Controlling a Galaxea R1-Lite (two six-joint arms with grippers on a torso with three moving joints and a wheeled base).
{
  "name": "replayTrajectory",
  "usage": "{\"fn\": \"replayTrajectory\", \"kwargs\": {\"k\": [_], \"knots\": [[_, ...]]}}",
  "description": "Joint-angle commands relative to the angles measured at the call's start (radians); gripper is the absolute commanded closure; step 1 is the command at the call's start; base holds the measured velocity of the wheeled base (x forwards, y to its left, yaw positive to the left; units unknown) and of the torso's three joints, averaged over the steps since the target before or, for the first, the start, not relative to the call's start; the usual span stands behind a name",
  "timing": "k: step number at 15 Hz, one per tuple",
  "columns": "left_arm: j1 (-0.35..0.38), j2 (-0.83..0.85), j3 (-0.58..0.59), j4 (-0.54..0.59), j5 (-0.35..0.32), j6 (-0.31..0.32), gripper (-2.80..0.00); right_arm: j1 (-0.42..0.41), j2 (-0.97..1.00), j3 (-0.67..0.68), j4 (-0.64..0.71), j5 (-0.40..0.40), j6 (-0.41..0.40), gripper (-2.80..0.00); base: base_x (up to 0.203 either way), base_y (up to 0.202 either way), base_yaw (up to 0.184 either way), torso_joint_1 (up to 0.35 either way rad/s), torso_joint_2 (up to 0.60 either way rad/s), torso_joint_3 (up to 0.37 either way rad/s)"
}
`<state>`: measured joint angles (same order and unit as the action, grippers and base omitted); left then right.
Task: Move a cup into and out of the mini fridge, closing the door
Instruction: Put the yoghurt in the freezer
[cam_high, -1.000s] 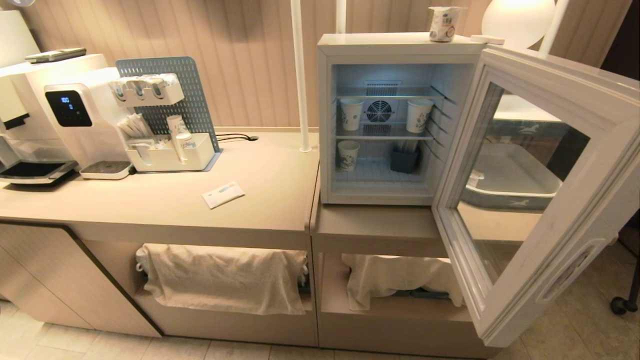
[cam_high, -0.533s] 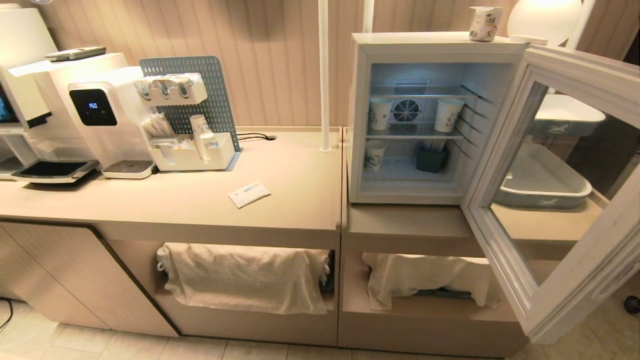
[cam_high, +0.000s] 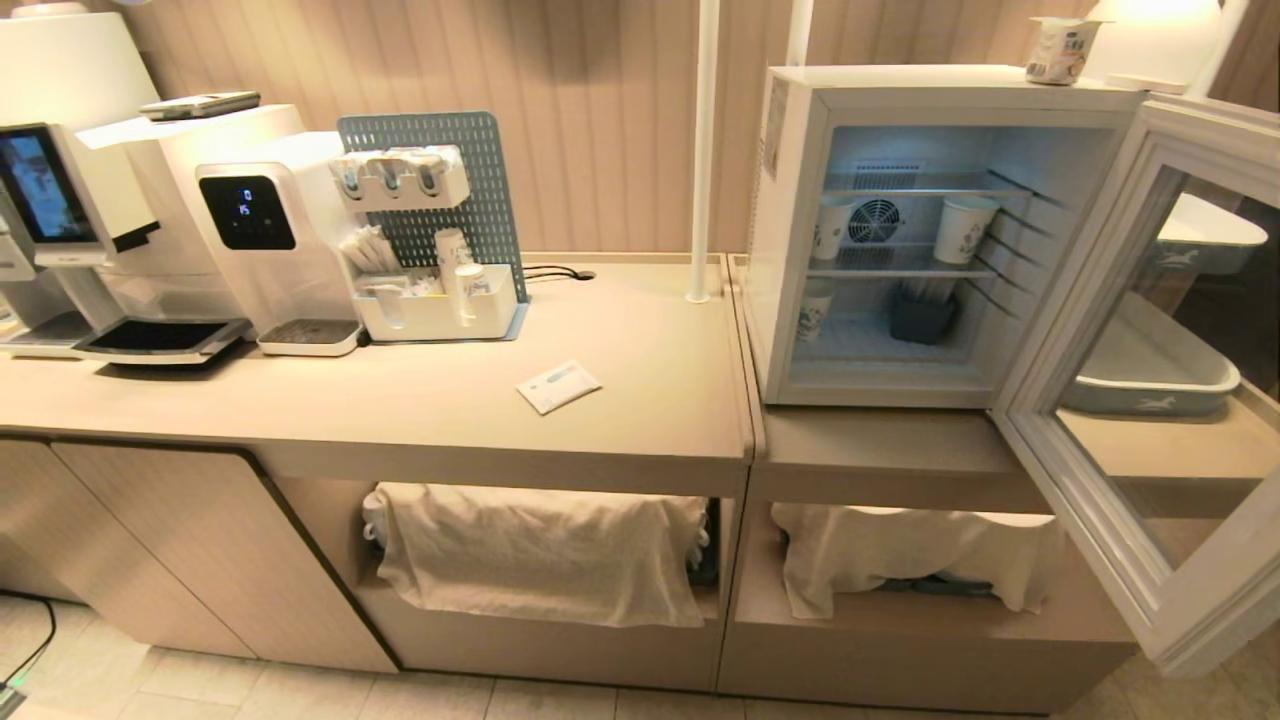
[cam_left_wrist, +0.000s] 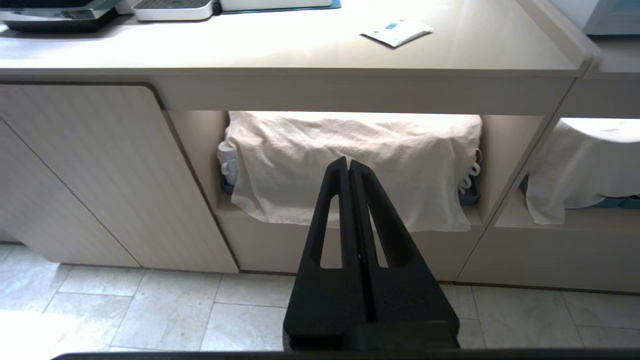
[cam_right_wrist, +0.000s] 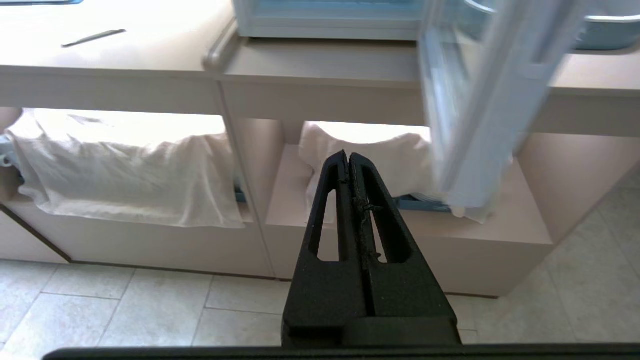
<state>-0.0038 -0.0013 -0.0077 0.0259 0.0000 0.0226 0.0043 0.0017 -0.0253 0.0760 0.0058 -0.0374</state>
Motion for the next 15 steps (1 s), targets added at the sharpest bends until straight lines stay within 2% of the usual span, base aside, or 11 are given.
{"fn": "replayTrajectory", "kwargs": {"k": [1, 7, 15], "knots": [[0.001, 0.000, 0.000, -0.001, 0.000, 0.000, 0.00, 0.000, 0.000, 0.001, 0.001, 0.000, -0.001, 0.00, 0.000, 0.139, 0.004, 0.002, 0.00, 0.002], [0.001, 0.000, 0.000, 0.000, 0.000, 0.002, 0.00, 0.000, 0.000, 0.001, 0.001, 0.000, -0.001, 0.00, 0.012, 0.012, 0.001, 0.000, 0.00, 0.001], [0.001, 0.000, 0.000, 0.000, 0.000, 0.002, 0.00, 0.000, 0.000, 0.001, 0.001, 0.000, 0.001, 0.00, 0.188, 0.000, 0.000, 0.004, 0.00, 0.002]]}}
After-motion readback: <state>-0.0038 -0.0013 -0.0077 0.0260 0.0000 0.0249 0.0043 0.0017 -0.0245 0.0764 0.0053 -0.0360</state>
